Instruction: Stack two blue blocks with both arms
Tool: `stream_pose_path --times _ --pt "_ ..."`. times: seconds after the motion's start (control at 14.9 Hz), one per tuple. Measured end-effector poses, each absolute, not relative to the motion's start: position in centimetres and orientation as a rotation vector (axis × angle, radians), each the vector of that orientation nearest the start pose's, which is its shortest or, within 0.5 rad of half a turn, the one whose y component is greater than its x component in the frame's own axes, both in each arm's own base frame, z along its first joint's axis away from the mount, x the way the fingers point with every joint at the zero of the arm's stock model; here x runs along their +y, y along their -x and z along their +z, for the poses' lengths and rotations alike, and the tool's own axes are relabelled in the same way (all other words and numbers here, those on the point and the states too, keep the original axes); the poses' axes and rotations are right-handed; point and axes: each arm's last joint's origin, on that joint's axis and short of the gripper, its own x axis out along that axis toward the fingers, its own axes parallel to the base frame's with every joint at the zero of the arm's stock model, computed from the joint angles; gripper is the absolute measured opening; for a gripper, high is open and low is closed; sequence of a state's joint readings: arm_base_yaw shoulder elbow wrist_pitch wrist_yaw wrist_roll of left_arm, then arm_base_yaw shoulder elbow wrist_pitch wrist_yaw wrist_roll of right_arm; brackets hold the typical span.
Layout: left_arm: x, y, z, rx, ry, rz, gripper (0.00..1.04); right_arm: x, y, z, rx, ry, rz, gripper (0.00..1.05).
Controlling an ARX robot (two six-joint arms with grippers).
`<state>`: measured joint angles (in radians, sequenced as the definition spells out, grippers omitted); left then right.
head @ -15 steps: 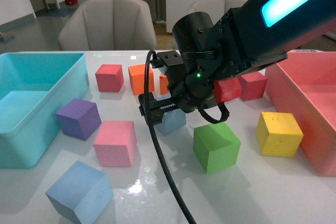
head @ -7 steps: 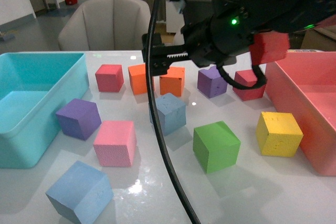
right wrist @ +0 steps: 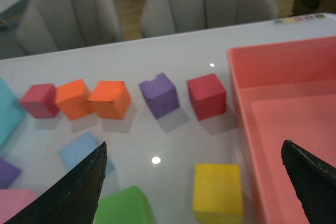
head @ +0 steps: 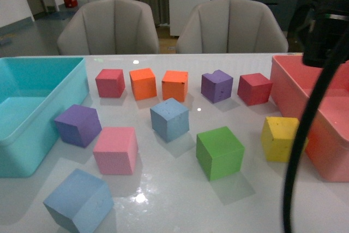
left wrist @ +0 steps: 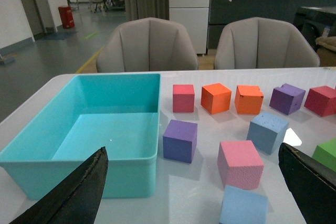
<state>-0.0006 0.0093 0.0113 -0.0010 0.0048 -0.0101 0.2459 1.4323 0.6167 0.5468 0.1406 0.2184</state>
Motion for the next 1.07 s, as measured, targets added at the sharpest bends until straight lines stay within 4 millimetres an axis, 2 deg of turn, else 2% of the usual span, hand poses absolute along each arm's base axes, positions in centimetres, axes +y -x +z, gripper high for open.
stream_pose_path --times 0.07,0.13,0.2,0.27,0.34,0.4,0.54,0.67,0.74,1.07 --pt "0.0 -9.8 16.6 0.006 0.010 0.001 0.98 5.3 -27.2 19.0 0.308 -0.169 0.037 0.98" --pt "0.0 -9.8 16.6 0.002 0.010 0.002 0.98 3.8 -25.2 18.3 0.314 -0.180 0.009 0.98" --pt "0.0 -9.8 16.6 0.002 0.010 0.002 0.98 2.6 -24.2 18.9 0.270 -0.193 -0.016 0.98" --pt "0.0 -9.8 16.6 0.002 0.010 0.002 0.98 1.7 -23.4 19.0 0.117 -0.168 -0.015 0.89" --pt "0.0 -9.8 16.6 0.002 0.010 0.001 0.98 0.5 -21.5 18.4 0.053 -0.096 -0.010 0.77" --pt "0.0 -9.8 16.6 0.002 0.010 0.001 0.98 0.0 -19.5 17.7 0.066 -0.053 -0.009 0.64" --pt "0.0 -9.8 16.6 0.002 0.010 0.001 0.98 0.0 -16.4 18.2 0.049 -0.023 -0.003 0.38" --pt "0.0 -9.8 16.6 0.002 0.010 0.001 0.98 0.0 -13.3 17.8 0.029 -0.009 -0.002 0.07" --pt "0.0 -9.8 16.6 0.002 0.010 0.001 0.98 0.0 -12.8 18.1 -0.007 -0.005 -0.002 0.02" --pt "0.0 -9.8 16.6 0.002 0.010 0.001 0.98 0.0 -11.8 17.0 -0.010 -0.005 -0.002 0.02"
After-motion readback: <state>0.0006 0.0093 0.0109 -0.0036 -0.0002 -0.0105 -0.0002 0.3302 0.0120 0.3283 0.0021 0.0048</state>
